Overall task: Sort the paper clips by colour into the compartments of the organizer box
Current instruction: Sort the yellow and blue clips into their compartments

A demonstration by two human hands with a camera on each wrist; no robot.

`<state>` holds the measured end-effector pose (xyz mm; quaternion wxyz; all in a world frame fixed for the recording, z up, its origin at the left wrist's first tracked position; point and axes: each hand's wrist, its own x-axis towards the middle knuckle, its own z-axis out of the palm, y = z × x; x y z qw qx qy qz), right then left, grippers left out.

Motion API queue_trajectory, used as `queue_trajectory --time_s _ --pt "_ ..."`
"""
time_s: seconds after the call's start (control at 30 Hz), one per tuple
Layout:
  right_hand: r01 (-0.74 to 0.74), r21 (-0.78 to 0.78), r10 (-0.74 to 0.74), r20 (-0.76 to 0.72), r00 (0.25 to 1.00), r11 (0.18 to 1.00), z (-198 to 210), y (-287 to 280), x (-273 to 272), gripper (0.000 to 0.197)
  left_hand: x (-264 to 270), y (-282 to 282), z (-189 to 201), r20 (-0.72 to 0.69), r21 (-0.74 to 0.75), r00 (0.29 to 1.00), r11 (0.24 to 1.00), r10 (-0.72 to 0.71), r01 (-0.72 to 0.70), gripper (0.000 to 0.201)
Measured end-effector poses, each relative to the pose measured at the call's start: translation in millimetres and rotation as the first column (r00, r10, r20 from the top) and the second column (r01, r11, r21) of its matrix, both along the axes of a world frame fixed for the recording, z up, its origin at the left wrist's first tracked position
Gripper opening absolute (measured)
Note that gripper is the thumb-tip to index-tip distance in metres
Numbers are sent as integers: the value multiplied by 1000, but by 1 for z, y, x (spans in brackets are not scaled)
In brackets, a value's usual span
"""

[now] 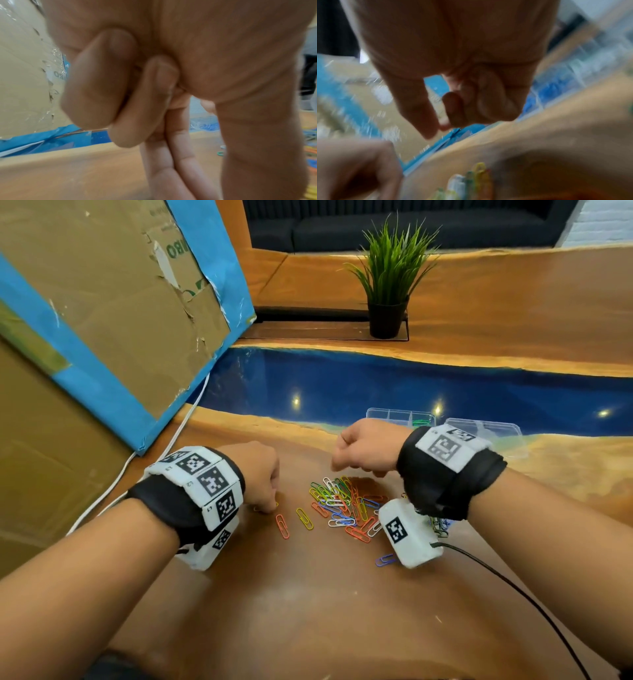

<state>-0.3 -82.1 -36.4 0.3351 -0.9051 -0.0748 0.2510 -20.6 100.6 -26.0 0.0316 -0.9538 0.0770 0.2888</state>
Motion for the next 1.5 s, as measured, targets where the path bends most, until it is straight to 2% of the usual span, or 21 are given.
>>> queue_trajectory --time_s 0.07,0.1,0.23,0.33,0.47,0.5,0.57,0.63,0.7,0.83,0.97,1.07,1.17,1.3,1.37,1.5 --pt "-57 -312 106 145 984 949 -4 3 -3 21 -1 -1 -1 10 5 1000 1000 5 -5 11" --pt "-63 -398 145 179 973 915 -4 5 -5 22 -1 -2 -2 20 7 1000 1000 5 -5 13" --pt "-107 -521 233 183 955 847 -3 14 -7 13 -2 -3 -4 42 9 999 1000 -9 9 14" --pt "-116 -534 229 149 962 837 -4 17 -6 21 0 -1 -4 48 -46 999 999 -3 5 15" --pt "-83 -417 118 60 991 905 -4 6 -2 27 6 -3 -3 63 -221 998 975 25 -11 26" --pt "-49 -352 62 27 998 935 -2 1 1 29 8 -7 -3 60 -281 997 959 49 -31 26" --pt "110 -113 -122 -104 987 988 1 -7 6 22 13 -17 -2 18 -405 992 908 122 -104 23" --pt "272 81 -247 -236 940 959 4 -16 10 13 18 -30 -2 -50 -500 980 845 191 -191 19" --pt "392 211 -322 -302 897 895 8 -27 15 15 24 -46 -1 -116 -556 962 786 247 -269 17" --pt "561 379 -419 -395 817 736 14 -48 25 17 44 -77 7 -255 -667 915 627 313 -401 20" --pt "659 384 -534 -389 751 647 21 -59 37 10 67 -98 13 -298 -760 849 430 436 -487 17" --pt "672 372 -558 -376 740 640 24 -61 47 15 79 -111 15 -340 -781 820 348 461 -520 18" --pt "654 346 -536 -381 753 673 27 -57 56 18 85 -123 18 -375 -784 806 307 458 -540 19" --pt "619 366 -524 -331 785 695 31 -52 60 48 89 -132 18 -363 -790 788 284 498 -543 21" --pt "616 363 -529 -317 787 699 29 -52 61 49 91 -133 17 -380 -790 771 255 512 -558 22" --pt "622 337 -532 -326 781 706 32 -49 62 39 94 -131 11 -372 -787 769 263 520 -559 22"
